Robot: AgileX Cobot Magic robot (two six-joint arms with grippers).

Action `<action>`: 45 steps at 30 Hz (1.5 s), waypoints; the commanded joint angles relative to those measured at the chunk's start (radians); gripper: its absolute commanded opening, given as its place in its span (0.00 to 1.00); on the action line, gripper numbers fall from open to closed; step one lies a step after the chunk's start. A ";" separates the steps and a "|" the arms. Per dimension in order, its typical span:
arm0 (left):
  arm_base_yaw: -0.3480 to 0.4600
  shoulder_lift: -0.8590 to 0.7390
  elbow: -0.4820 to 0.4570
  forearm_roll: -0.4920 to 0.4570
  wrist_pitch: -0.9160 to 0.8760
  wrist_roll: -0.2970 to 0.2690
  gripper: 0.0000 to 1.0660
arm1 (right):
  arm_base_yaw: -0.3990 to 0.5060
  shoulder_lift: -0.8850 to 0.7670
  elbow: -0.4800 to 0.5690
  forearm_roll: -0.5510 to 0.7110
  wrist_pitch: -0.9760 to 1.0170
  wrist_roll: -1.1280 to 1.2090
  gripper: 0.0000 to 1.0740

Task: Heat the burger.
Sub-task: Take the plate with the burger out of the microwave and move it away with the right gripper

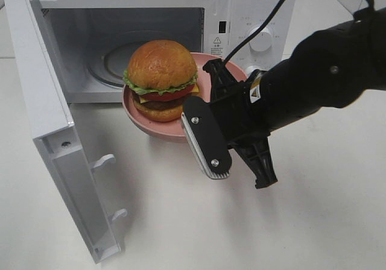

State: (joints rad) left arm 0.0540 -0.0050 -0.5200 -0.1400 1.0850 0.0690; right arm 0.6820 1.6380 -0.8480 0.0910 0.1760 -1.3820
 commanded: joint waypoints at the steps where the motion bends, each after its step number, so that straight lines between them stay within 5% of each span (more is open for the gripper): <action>1: 0.002 -0.016 0.001 -0.005 -0.011 -0.004 0.94 | -0.003 -0.104 0.064 0.002 -0.078 -0.001 0.00; 30: 0.002 -0.016 0.001 -0.005 -0.011 -0.004 0.94 | -0.003 -0.653 0.429 -0.013 0.074 0.046 0.00; 45: 0.002 -0.016 0.001 -0.005 -0.011 -0.004 0.94 | -0.003 -0.890 0.436 -0.435 0.374 0.596 0.00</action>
State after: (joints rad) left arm 0.0540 -0.0050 -0.5200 -0.1400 1.0850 0.0690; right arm 0.6820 0.7670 -0.4030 -0.2560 0.5570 -0.8960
